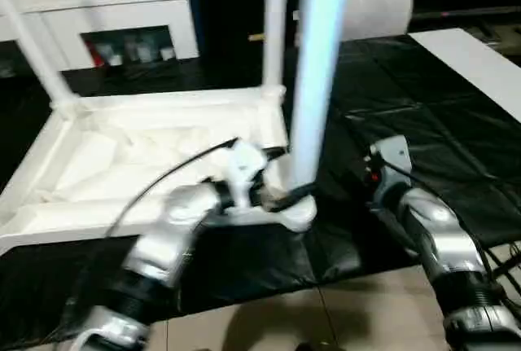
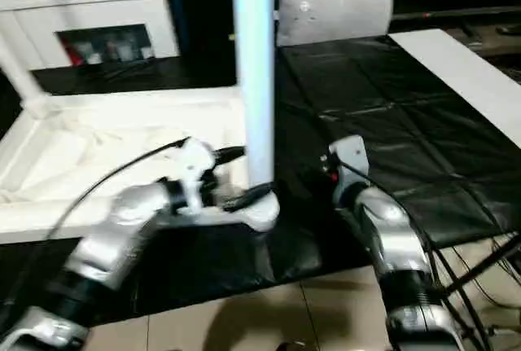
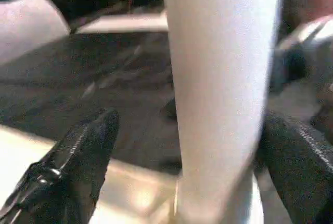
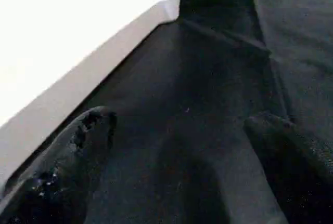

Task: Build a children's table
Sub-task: Rotate table base

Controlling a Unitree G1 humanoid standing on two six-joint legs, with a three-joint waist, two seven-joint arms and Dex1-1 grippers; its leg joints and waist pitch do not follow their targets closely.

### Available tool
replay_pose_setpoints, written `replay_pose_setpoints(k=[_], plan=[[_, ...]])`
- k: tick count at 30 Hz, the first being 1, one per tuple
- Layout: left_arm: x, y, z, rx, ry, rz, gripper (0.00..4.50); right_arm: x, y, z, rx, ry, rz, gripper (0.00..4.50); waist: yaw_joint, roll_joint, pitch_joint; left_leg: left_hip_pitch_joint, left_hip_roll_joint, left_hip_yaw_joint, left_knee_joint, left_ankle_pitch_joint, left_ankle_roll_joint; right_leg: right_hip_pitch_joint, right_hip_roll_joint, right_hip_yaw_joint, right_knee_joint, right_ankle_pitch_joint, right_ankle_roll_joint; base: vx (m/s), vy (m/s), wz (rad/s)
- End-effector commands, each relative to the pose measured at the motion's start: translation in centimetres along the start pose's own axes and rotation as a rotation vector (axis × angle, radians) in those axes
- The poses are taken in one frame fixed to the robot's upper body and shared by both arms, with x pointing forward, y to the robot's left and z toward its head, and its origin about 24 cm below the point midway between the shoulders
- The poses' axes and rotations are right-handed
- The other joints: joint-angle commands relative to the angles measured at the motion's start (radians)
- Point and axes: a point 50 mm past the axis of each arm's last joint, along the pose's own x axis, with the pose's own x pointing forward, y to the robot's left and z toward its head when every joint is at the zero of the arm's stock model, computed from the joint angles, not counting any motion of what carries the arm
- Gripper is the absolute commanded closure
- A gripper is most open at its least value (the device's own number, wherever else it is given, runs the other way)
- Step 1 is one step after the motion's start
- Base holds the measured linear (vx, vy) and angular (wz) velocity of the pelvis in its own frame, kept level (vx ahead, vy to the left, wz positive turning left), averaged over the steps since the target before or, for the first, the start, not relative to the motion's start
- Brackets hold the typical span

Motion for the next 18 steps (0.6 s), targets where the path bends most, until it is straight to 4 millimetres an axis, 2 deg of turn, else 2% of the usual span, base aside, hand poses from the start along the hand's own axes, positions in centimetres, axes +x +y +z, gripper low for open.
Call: replay_pose_setpoints(k=[1, 2, 3, 7, 9, 14, 15, 17, 18], plan=[[-1.2, 0.9, -0.8, 0.01, 0.055, 0.022, 0.02, -0.2, 0.3, 0.9, -0.019, -0.024, 0.04, 0.0, 0.007, -0.007, -0.059, -0.016, 0.037, -0.024, -0.069, -0.122, 0.084, 0.066, -0.08, 0.054, -0.11, -0.491, 0.042, 0.0, 0.0, 0.0], [-1.6, 1.1, -1.0, 0.016, 0.072, 0.016, 0.02, -0.4, 0.5, 1.0, -0.043, -0.024, 0.055, 0.0, 0.007, 0.003, -0.058, -0.015, 0.035, -0.025, -0.069, -0.122, 0.083, 0.065, -0.079, 0.053, -0.11, -0.499, 0.046, 0.0, 0.0, 0.0], [-2.4, 1.7, -1.2, 0.024, 0.099, 0.003, 0.02, -0.9, 0.8, 1.3, -0.081, -0.037, 0.082, 0.0, 0.008, 0.001, -0.057, -0.012, 0.033, -0.023, -0.068, -0.127, 0.087, 0.061, -0.078, 0.054, -0.115, -0.515, 0.065, 0.0, 0.0, 0.0], [-3.5, 2.6, -1.1, 0.039, 0.137, -0.04, 0.02, -2.3, 1.4, 1.6, -0.119, -0.027, 0.174, 0.0, 0.015, 0.012, -0.063, -0.012, 0.042, -0.029, -0.07, -0.1, 0.091, 0.063, -0.08, 0.054, -0.106, -0.457, 0.055, 0.0, 0.0, 0.0], [-3.8, 2.9, -1.2, 0.052, 0.169, -0.08, 0.02, -3.1, 1.8, 1.8, -0.151, 0.003, 0.246, 0.0, 0.024, 0.014, -0.065, -0.018, 0.052, -0.032, -0.072, -0.075, 0.11, 0.065, -0.084, 0.059, -0.097, -0.398, 0.031, 0.0, 0.0, 0.0], [-4.3, 2.7, -1.7, 0.102, 0.28, -0.209, 0.02, -4.8, 2.3, 2.5, -0.219, 0.044, 0.403, 0.0, 0.037, 0.014, -0.065, -0.019, 0.055, -0.033, -0.071, -0.056, 0.121, 0.066, -0.088, 0.063, -0.089, -0.364, 0.019, 0.0, 0.0, 0.0], [-4.3, 2.8, -1.8, 0.111, 0.299, -0.226, 0.3, -5.1, 2.4, 2.6, -0.221, 0.05, 0.426, 0.0, 0.042, 0.016, -0.065, -0.017, 0.055, -0.032, -0.072, -0.055, 0.118, 0.066, -0.09, 0.063, -0.091, -0.371, 0.014, 0.0, 0.0, 0.0], [-4.2, 2.8, -1.8, 0.114, 0.305, -0.23, 0.38, -5.2, 2.4, 2.7, -0.224, 0.051, 0.435, 0.0, 0.046, 0.015, -0.064, -0.017, 0.054, -0.031, -0.072, -0.06, 0.109, 0.066, -0.091, 0.062, -0.094, -0.386, 0.014, 0.0, 0.0, 0.0], [-3.9, 2.8, -1.8, 0.119, 0.306, -0.235, 0.57, -5.3, 2.6, 2.8, -0.241, 0.06, 0.454, 0.0, 0.048, 0.02, -0.064, -0.017, 0.053, -0.031, -0.072, -0.063, 0.105, 0.066, -0.09, 0.061, -0.095, -0.392, 0.016, 0.0, 0.0, 0.0]])
